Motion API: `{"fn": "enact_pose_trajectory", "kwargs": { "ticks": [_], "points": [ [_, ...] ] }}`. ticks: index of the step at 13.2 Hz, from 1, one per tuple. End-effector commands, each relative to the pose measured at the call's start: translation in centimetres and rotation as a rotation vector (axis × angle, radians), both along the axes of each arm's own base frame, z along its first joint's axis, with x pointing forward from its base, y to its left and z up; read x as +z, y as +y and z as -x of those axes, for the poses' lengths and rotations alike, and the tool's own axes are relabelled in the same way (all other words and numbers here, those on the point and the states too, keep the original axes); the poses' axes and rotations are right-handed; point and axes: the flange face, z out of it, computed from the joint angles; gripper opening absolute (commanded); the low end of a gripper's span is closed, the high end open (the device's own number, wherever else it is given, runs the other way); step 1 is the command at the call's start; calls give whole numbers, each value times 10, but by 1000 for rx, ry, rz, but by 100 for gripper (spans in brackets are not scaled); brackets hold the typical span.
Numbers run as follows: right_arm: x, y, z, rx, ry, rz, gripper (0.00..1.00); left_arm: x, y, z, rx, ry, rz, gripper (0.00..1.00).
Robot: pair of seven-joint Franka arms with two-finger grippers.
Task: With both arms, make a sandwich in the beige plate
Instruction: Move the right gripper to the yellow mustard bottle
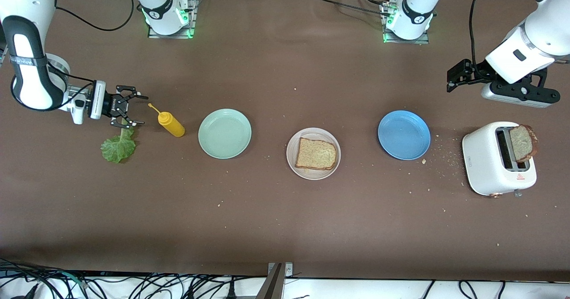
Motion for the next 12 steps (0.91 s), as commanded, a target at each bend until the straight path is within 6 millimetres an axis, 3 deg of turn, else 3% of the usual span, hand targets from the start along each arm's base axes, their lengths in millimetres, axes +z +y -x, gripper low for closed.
{"fn": "enact_pose_trajectory", "kwargs": {
  "ticks": [1,8,12],
  "points": [
    [-25,4,-10,-17,-44,-106,99,5,-2,-4,1,0,15,100],
    [-42,44,-21,-55,-47,-205,99,5,-2,-4,1,0,15,100],
    [-44,57,-25,-60,-44,-217,99,5,-2,-4,1,0,15,100]
  ]
}}
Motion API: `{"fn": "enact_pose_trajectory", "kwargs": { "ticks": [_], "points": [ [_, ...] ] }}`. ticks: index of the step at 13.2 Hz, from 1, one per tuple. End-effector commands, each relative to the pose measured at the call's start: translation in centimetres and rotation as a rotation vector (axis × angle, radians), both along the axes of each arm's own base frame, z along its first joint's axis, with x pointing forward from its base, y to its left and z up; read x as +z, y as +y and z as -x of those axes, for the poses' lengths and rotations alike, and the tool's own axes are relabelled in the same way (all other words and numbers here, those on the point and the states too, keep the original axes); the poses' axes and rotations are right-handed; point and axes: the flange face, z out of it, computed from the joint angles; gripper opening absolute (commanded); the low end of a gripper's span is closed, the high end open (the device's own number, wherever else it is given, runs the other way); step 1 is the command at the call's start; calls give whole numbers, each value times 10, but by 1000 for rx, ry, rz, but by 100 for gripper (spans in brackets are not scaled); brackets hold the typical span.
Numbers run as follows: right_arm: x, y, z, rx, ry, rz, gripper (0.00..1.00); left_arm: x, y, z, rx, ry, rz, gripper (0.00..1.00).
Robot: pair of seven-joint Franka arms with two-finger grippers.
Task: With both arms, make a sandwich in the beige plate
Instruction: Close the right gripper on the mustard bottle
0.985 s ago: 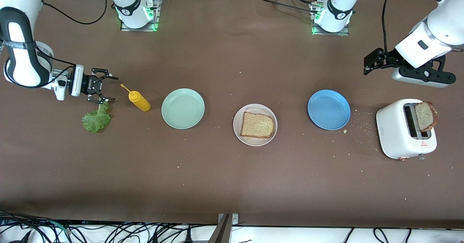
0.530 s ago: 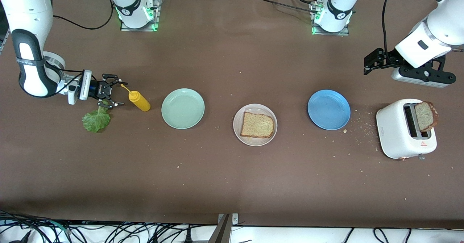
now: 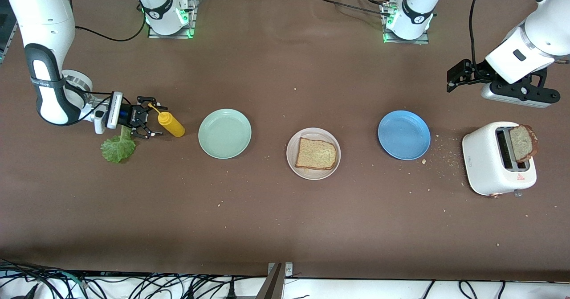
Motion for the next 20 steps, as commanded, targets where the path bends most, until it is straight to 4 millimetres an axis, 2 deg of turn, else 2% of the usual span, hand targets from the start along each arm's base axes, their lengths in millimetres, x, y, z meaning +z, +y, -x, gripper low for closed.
{"fn": "enact_pose_trajectory", "kwargs": {
  "ticks": [1,2,4,5,6,7,8,9,11,15,18,19,20],
  "points": [
    [-3,8,-8,-12,-17,-24,99,5,-2,-3,0,0,15,100],
    [-2,18,-10,-5,-20,-29,99,5,-2,-3,0,2,15,100],
    [-5,26,-11,-11,-19,-36,99,5,-2,-3,0,2,15,100],
    [-5,27,-12,-10,-20,-33,88,5,-2,-3,0,2,15,100],
    [-6,28,-12,-7,-22,-26,65,5,-2,-3,0,2,15,100],
    [-5,31,-15,1,-33,-20,32,5,-2,-3,0,2,15,100],
    [-3,35,-19,13,-40,-17,6,5,-2,-3,0,2,15,100],
    [-2,35,-22,18,-48,-1,0,5,-2,-3,0,2,15,100],
    [5,47,-32,40,-61,32,0,5,-2,-3,0,2,15,100],
    [53,63,-61,2,-42,238,0,5,-2,-3,0,2,15,100],
    [96,90,-80,-68,-17,423,0,5,-2,-3,0,2,15,100],
    [115,101,-90,-89,-31,493,0,5,-2,-3,0,2,15,100],
    [124,117,-96,-92,-25,537,0,5,-2,-3,0,2,15,100]
  ]
}}
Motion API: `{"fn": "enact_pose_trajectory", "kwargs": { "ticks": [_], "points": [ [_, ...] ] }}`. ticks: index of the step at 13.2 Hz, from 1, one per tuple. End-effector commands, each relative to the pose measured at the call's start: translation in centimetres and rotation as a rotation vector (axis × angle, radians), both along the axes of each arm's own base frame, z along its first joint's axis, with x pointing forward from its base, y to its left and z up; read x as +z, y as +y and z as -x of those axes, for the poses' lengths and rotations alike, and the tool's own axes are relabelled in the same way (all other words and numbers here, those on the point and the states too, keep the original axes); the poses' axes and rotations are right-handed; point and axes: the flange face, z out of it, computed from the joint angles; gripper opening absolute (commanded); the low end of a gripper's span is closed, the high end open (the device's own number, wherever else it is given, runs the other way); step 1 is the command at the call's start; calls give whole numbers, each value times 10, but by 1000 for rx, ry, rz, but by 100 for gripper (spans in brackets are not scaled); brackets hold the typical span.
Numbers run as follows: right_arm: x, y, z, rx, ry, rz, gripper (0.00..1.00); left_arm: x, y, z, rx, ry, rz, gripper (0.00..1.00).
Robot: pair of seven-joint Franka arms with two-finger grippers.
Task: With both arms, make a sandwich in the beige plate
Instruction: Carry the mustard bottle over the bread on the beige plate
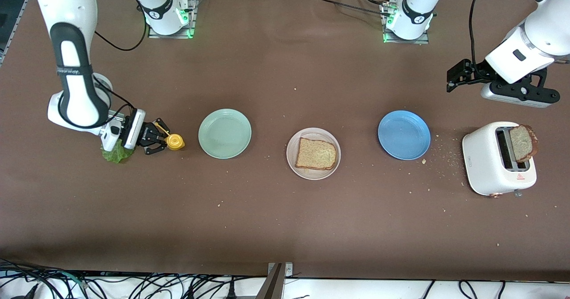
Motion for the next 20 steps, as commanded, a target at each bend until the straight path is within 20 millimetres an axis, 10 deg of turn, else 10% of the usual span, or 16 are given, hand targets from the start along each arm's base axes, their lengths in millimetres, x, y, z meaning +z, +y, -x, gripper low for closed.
{"fn": "enact_pose_trajectory", "kwargs": {
  "ticks": [1,11,18,20],
  "points": [
    [40,37,-11,-27,0,113,0,5,-2,-3,0,2,15,100],
    [133,255,-20,-175,-45,605,0,5,-2,-3,0,2,15,100],
    [78,429,44,-92,-272,909,0,5,-2,-3,0,2,15,100],
    [67,450,52,-31,-319,1031,0,5,-2,-3,0,3,14,100]
  ]
}}
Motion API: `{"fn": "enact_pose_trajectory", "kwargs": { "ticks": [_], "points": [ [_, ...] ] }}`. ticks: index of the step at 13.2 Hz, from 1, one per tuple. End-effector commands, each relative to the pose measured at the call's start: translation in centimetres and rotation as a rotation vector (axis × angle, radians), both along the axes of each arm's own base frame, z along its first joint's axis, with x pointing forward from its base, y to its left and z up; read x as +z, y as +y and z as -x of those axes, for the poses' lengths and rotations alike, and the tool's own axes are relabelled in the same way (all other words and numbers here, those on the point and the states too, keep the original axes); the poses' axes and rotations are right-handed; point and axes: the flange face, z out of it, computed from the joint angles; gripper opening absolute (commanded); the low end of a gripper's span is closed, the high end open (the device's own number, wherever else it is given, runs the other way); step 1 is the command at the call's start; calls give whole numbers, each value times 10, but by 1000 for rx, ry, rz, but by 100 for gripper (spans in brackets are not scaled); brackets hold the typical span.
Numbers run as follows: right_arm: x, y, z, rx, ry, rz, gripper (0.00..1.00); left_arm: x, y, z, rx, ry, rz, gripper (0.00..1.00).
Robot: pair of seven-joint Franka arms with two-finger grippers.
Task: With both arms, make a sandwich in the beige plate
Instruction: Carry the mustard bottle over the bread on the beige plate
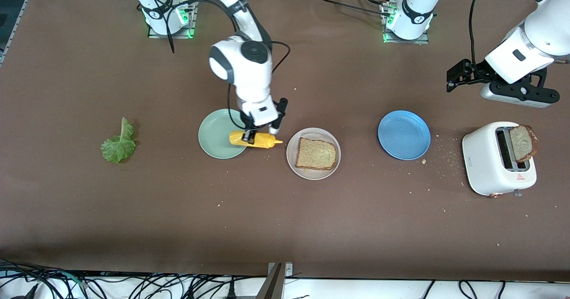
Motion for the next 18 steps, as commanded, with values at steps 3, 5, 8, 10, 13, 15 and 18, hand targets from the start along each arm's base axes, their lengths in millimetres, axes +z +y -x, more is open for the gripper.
{"fn": "enact_pose_trajectory", "kwargs": {
  "ticks": [3,5,8,10,13,15,18],
  "points": [
    [-27,69,17,-35,-106,249,0,6,-2,-3,1,1,14,100],
    [-56,85,34,-63,-164,344,0,5,-2,-3,1,1,15,100],
    [-93,90,47,-106,-234,381,0,5,-2,-3,1,3,14,100],
    [-101,101,45,-111,-260,370,0,4,-2,-3,0,8,14,100],
    [-87,99,34,-118,-273,356,0,4,-2,-2,0,9,14,100],
    [-63,92,24,-113,-269,376,0,4,-2,-2,2,9,14,100],
    [12,61,-14,-102,-137,302,0,4,-2,-2,0,9,14,100]
  ]
}}
